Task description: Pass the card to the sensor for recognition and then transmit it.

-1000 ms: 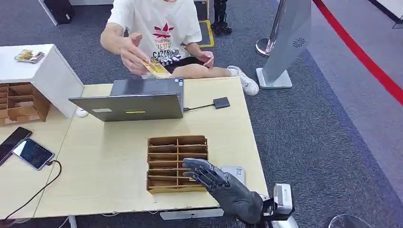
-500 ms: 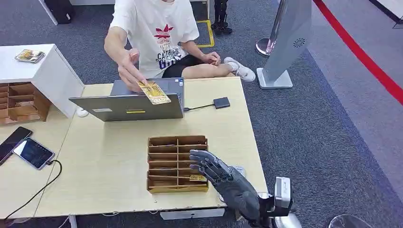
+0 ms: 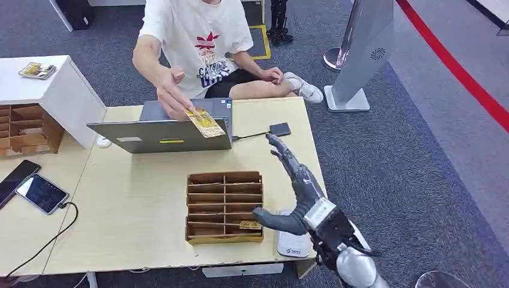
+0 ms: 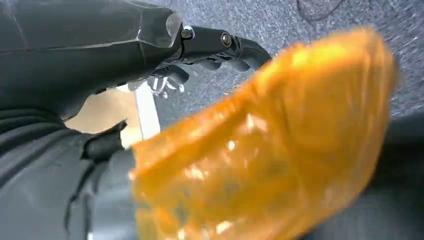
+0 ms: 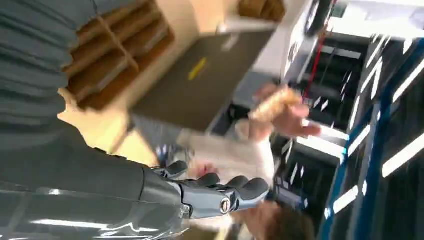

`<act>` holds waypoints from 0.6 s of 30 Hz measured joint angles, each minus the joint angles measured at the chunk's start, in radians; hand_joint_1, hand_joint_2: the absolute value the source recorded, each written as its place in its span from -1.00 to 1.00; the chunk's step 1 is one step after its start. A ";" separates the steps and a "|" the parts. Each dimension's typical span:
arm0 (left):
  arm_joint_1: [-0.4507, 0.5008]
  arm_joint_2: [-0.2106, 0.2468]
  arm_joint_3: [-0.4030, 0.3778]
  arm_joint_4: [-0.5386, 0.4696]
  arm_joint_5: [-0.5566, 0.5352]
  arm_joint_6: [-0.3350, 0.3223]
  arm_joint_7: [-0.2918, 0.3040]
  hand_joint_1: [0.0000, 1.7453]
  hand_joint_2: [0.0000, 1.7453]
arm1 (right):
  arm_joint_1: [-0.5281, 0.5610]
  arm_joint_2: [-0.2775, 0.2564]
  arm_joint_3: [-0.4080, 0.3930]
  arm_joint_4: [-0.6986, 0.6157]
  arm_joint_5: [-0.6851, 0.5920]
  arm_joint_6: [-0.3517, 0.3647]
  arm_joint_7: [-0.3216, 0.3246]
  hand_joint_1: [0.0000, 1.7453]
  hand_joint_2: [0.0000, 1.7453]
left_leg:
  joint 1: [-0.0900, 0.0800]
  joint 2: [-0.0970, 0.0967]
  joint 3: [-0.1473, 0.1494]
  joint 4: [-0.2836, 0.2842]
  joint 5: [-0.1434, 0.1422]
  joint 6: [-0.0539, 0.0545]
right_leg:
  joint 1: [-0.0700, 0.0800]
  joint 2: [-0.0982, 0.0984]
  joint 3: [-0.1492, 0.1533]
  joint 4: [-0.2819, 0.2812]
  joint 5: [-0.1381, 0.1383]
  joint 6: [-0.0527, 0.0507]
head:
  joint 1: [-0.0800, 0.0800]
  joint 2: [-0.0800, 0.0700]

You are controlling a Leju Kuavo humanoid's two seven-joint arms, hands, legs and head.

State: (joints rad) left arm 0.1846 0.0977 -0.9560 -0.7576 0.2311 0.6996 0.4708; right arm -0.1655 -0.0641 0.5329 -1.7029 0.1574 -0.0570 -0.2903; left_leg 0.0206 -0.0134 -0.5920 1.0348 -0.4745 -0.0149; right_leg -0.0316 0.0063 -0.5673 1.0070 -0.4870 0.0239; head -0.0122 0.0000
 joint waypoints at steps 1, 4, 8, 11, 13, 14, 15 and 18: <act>0.000 0.000 -0.006 -0.002 -0.010 0.000 0.021 -1.00 -1.00 | -0.010 0.007 0.008 -0.005 0.075 -0.040 0.013 -1.00 1.00 | 0.000 0.000 0.000 0.000 0.000 0.000 | 0.000 0.000 0.000 0.000 0.000 0.000 | 0.000 0.000; -0.002 0.006 -0.028 -0.024 -0.032 0.000 0.075 -1.00 -1.00 | -0.037 0.035 0.029 -0.011 0.289 -0.160 0.057 -1.00 1.00 | 0.000 0.000 0.000 0.000 0.000 0.000 | 0.000 0.000 0.000 0.000 0.000 0.000 | 0.000 0.000; -0.008 0.012 -0.050 -0.043 -0.037 0.000 0.091 -1.00 -1.00 | -0.059 0.061 0.047 -0.015 0.347 -0.189 0.072 -1.00 1.00 | 0.000 -0.001 0.000 0.000 0.000 0.000 | 0.000 0.000 0.000 0.000 0.000 0.000 | 0.000 0.000; -0.008 0.016 -0.058 -0.050 -0.038 0.000 0.092 -1.00 -1.00 | -0.063 0.071 0.055 -0.018 0.355 -0.195 0.077 -1.00 1.00 | 0.000 0.000 0.000 0.000 0.000 0.000 | 0.000 0.000 0.000 0.000 0.000 0.000 | 0.000 0.000; -0.011 0.019 -0.066 -0.053 -0.040 -0.005 0.099 -1.00 -1.00 | -0.067 0.073 0.060 -0.018 0.400 -0.216 0.087 -1.00 1.00 | 0.000 0.000 0.000 0.000 0.000 0.000 | 0.000 0.000 0.000 0.000 0.000 0.000 | 0.000 0.000; -0.013 0.020 -0.072 -0.053 -0.042 -0.012 0.103 -1.00 -1.00 | -0.072 0.076 0.062 -0.018 0.442 -0.233 0.100 -1.00 1.00 | 0.000 0.000 -0.001 0.000 0.000 0.000 | 0.000 0.000 0.000 0.000 0.000 0.000 | 0.000 0.000; -0.015 0.021 -0.075 -0.053 -0.044 -0.018 0.106 -1.00 -1.00 | -0.080 0.081 0.064 -0.018 0.492 -0.253 0.114 -1.00 1.00 | 0.000 0.000 0.000 0.000 0.000 0.000 | 0.000 0.000 0.000 0.000 0.000 0.000 | 0.000 0.000; -0.027 0.026 -0.091 -0.054 -0.055 -0.037 0.125 -1.00 -1.00 | -0.111 0.100 0.077 -0.012 0.617 -0.278 0.164 -1.00 1.00 | 0.000 0.000 0.000 0.000 0.000 0.000 | 0.000 0.000 0.000 0.000 0.000 0.000 | 0.000 0.000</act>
State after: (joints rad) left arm 0.1576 0.1236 -1.0475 -0.8118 0.1759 0.6631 0.5959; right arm -0.2769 0.0358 0.6099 -1.7148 0.7746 -0.3349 -0.1260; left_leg 0.0206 -0.0136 -0.5920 1.0348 -0.4744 -0.0150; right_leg -0.0316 0.0062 -0.5674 1.0072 -0.4869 0.0239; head -0.0126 0.0000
